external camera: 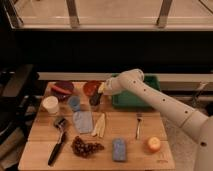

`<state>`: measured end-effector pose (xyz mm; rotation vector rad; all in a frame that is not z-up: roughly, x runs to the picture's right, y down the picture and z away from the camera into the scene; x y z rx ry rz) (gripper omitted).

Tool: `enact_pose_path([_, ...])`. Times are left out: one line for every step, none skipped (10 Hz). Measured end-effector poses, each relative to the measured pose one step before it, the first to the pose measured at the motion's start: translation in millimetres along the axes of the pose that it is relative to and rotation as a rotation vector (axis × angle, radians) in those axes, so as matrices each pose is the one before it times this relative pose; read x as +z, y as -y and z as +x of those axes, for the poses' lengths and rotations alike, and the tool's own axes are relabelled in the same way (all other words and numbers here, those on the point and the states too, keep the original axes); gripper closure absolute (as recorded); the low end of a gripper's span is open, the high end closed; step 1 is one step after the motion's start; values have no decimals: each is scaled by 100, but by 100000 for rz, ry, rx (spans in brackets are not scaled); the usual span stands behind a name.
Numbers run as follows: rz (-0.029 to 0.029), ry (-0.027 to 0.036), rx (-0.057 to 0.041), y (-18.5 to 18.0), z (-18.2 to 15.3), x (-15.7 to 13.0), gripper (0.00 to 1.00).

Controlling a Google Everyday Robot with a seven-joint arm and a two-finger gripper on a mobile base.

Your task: Place eraser in metal cup

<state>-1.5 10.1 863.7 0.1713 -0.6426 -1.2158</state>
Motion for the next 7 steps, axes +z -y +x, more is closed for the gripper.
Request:
enact_pose_path([244,-6,35,80,56,-7,32])
enact_pose_path([190,-35,-220,88,68,-31,32])
enact_pose_path([92,12,-195,59,39,-12,32])
enact_pose_path([118,-62,-120,63,47,-37,32])
enact_pose_path([184,2,91,47,90,-74,32])
enact_pose_path([-7,44,2,-4,-19,6,32])
enact_pose_path([-7,18,-6,-3,-8,4,32])
